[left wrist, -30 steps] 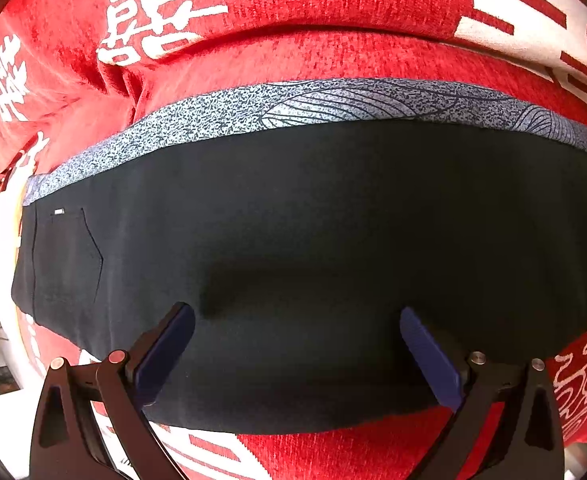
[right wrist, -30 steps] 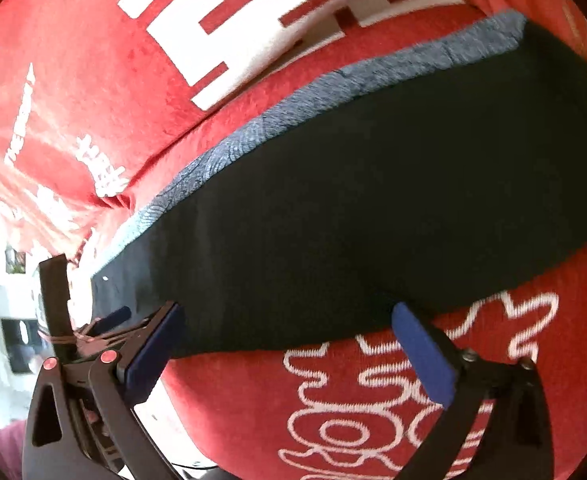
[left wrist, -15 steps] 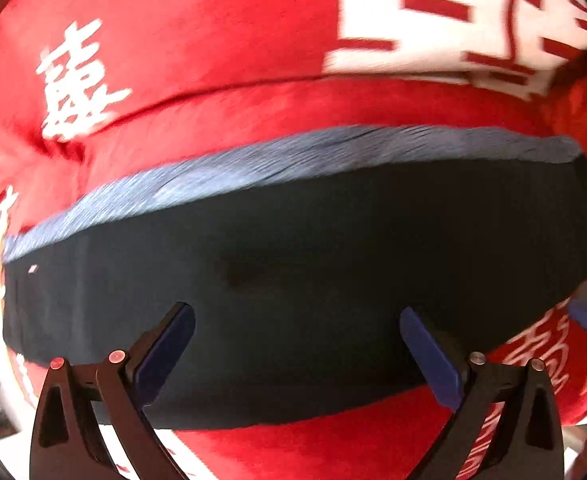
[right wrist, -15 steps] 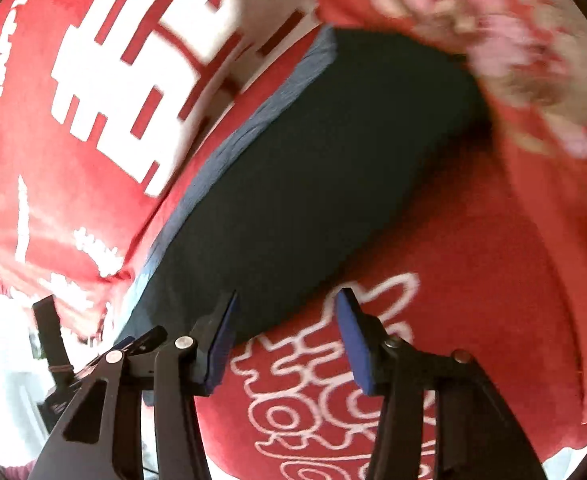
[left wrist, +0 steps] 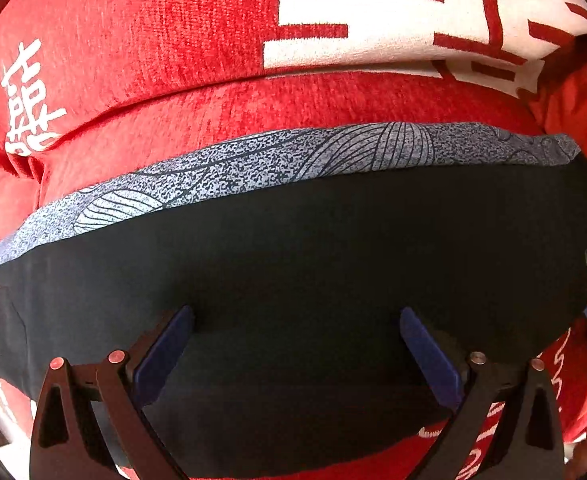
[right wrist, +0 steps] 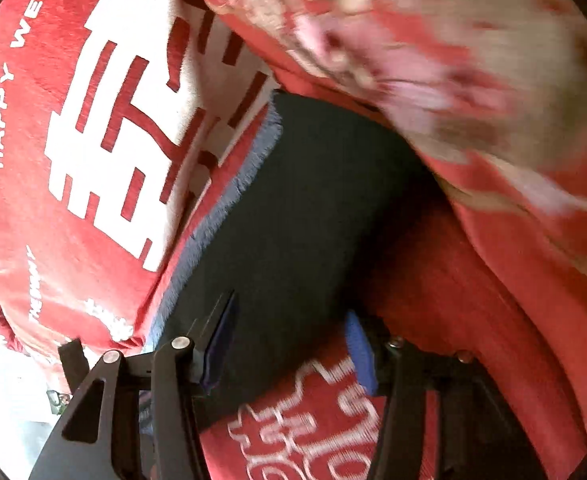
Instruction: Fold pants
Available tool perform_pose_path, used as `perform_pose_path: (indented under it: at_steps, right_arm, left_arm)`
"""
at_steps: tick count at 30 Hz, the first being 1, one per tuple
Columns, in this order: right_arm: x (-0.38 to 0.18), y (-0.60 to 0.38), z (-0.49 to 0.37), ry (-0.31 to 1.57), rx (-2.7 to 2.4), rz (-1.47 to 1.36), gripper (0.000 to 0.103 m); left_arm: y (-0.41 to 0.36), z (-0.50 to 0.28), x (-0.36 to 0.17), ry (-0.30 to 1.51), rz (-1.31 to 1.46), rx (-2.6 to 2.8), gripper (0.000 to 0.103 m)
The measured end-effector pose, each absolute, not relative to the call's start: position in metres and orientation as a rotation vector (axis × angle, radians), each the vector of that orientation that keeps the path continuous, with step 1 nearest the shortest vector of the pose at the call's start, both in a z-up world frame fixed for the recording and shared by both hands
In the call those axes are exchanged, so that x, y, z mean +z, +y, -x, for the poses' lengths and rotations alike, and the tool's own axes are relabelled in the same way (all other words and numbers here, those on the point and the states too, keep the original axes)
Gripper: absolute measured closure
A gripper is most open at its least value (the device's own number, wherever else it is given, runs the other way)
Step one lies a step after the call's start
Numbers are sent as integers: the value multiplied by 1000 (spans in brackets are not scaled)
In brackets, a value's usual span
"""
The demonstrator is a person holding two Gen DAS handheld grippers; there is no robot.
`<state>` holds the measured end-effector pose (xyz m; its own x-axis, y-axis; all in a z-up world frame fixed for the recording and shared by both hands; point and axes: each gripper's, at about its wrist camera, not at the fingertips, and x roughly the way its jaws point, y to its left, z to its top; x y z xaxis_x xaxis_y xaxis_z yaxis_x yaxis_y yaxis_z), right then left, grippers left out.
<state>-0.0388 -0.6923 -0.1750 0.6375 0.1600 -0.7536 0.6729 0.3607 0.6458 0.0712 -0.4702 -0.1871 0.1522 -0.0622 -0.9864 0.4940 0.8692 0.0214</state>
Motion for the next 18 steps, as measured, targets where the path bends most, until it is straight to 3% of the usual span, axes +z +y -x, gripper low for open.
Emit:
perform_pose_path:
  at_steps: [2,4,5,6,9,13,15,18]
  right_arm:
    - [-175,-694,26,847,-395,-1168,42]
    - [-172,-696,15,888,-406,-1152,55]
    - [-169,-696,14,895,-405,-1142,83]
    - [-164,-698,13,890,-395,-1131,87]
    - [-138,-696,9,884,-342,-1053,88]
    - [-107,-682,0,889,-282,-931,88]
    - [-99,-673,-6,902,-261,-882,88]
    - [-84,-660,-15,900,-238,-804,88]
  left_arm:
    - [-469,-73,-187,1380,-379,-417,0]
    - [-468,-77,-183,1401,-391,-405,3]
    - [-468,-79,-174,1390,-386,-406,23]
    - [-470,-78,-169,1385,-380,-422,34]
    - [-474,-75,-150,1315,-404,-460,34]
    - [-489,-62,-182,1362,-447,-493,34]
    - [-497,-52,-181,1273,-490,-500,36]
    - [-493,-55,-181,1282,-472,-509,37]
